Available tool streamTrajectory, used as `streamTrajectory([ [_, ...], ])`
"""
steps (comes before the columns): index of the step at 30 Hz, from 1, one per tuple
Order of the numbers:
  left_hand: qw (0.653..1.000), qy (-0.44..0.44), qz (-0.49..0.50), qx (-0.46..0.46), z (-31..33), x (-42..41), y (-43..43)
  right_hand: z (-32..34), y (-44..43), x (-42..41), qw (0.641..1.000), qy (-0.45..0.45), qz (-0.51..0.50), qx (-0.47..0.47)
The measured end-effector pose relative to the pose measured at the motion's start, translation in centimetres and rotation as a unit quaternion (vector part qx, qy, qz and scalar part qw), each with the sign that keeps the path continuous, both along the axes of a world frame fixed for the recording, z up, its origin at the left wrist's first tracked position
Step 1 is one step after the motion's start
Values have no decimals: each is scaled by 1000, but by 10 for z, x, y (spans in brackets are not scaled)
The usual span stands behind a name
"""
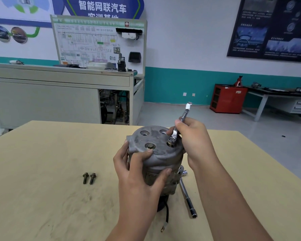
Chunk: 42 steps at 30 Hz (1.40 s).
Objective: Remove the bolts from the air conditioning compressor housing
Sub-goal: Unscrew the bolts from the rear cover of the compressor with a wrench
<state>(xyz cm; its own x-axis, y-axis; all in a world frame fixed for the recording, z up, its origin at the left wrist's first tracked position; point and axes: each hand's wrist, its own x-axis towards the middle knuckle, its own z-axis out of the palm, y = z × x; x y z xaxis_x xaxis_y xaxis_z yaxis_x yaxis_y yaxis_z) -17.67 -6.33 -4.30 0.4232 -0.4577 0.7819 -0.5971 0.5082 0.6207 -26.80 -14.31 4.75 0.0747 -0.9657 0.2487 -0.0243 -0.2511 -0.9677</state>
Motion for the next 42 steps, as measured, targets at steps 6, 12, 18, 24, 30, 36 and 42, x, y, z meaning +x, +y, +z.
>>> streamTrajectory([
  [6,1000,-4,-1,5,-2,2,0,-1,1,5,996,70,8,-54],
  [12,1000,-14,-2,8,-6,3,-3,0,13,14,979,160,8,-129],
  [18,1000,-14,-3,-3,-6,3,-3,-11,24,10,940,198,-61,-270],
  [24,1000,-21,11,0,-5,3,-2,-25,22,4,856,214,-103,-459],
  [30,1000,-9,-1,11,-6,4,-3,-52,16,-7,815,185,-138,-532],
  [36,1000,-12,-9,4,-4,4,-1,-66,16,-3,888,3,-73,-453],
  [42,1000,-4,-14,6,-1,2,1,-64,24,13,899,-158,-86,-399],
])
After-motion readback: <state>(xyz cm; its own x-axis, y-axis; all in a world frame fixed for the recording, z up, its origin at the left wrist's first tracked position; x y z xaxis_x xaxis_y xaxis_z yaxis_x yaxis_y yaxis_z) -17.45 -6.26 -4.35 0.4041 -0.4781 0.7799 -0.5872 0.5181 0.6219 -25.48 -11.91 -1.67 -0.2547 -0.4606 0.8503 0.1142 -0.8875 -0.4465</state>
